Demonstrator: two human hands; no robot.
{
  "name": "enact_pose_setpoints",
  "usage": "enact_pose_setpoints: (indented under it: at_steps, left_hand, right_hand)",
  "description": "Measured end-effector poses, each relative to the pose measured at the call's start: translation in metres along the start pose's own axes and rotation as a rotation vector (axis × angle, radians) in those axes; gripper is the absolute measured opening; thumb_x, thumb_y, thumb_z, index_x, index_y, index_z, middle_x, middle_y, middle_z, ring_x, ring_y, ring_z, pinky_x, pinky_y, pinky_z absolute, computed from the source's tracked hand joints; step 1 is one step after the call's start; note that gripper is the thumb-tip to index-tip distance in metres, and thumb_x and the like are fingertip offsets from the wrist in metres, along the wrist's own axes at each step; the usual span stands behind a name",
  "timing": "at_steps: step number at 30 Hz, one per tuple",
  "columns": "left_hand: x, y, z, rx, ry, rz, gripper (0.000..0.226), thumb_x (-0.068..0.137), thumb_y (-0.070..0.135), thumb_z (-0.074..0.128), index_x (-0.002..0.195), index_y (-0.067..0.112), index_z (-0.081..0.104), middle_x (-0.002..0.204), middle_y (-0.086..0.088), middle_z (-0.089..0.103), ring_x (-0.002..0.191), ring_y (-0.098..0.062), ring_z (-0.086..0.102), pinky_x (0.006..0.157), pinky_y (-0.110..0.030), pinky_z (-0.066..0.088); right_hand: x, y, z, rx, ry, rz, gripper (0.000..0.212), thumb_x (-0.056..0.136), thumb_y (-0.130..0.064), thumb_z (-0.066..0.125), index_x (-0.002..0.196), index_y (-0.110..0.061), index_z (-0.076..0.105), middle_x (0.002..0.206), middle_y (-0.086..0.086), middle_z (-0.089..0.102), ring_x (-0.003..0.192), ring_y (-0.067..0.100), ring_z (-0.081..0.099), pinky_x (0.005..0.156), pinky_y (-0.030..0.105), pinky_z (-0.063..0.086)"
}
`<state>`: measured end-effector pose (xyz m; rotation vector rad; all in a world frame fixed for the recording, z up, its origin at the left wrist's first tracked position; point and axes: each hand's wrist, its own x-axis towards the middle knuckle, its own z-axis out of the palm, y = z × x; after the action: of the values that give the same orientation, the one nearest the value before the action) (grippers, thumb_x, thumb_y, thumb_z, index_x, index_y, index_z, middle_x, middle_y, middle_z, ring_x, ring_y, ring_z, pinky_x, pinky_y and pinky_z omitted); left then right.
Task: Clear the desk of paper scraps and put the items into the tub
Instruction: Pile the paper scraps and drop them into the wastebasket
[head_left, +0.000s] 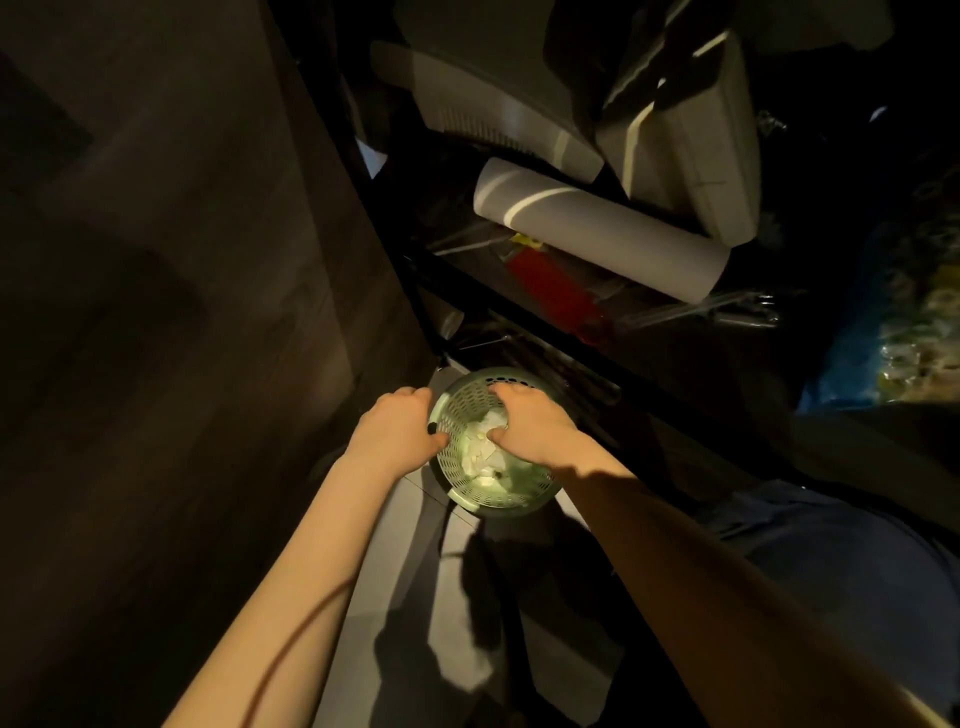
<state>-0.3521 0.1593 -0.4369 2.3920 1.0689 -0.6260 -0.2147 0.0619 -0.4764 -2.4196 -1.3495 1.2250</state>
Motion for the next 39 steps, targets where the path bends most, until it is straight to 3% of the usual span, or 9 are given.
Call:
enact_pose_setpoints:
  at_steps: [15,21,35,39]
  left_hand:
    - [-0.049,0.038,-0.046,0.121,0.047,0.058,0.047,0.089,0.038,0.055,0.128,0.012,0.047,0.128,-0.009,0.053,0.117,-0.026,0.052,0.096,-0.04,0.047]
    - [-0.092,0.063,-0.083,0.125,0.163,0.127,0.05,0.09,0.038,0.055,0.132,0.014,0.046,0.133,-0.008,0.051,0.121,-0.025,0.051,0.098,-0.039,0.046]
    - [-0.199,0.156,-0.172,0.182,0.559,0.434,0.043,0.087,0.041,0.056,0.122,0.017,0.052,0.121,-0.003,0.057,0.114,-0.022,0.054,0.093,-0.037,0.047]
    - [-0.225,0.196,-0.196,0.179,0.674,0.541,0.045,0.088,0.039,0.057,0.126,0.017,0.052,0.121,-0.002,0.058,0.113,-0.02,0.054,0.093,-0.034,0.046]
  right_hand:
    - [-0.075,-0.011,-0.066,0.011,0.106,-0.109,0.047,0.091,-0.034,0.057,0.134,-0.019,0.049,0.139,0.003,0.049,0.125,0.023,0.048,0.1,0.036,0.042]
    - [-0.137,-0.012,-0.101,-0.045,0.21,-0.144,0.046,0.09,-0.035,0.058,0.133,-0.019,0.049,0.136,0.004,0.051,0.123,0.023,0.049,0.099,0.036,0.044]
    - [-0.314,-0.013,-0.199,-0.075,0.586,-0.227,0.042,0.09,-0.035,0.058,0.129,-0.022,0.053,0.131,0.0,0.056,0.117,0.018,0.053,0.098,0.035,0.045]
    - [-0.362,-0.008,-0.223,-0.057,0.707,-0.225,0.04,0.089,-0.035,0.059,0.128,-0.025,0.054,0.124,-0.004,0.061,0.104,0.013,0.059,0.091,0.034,0.05]
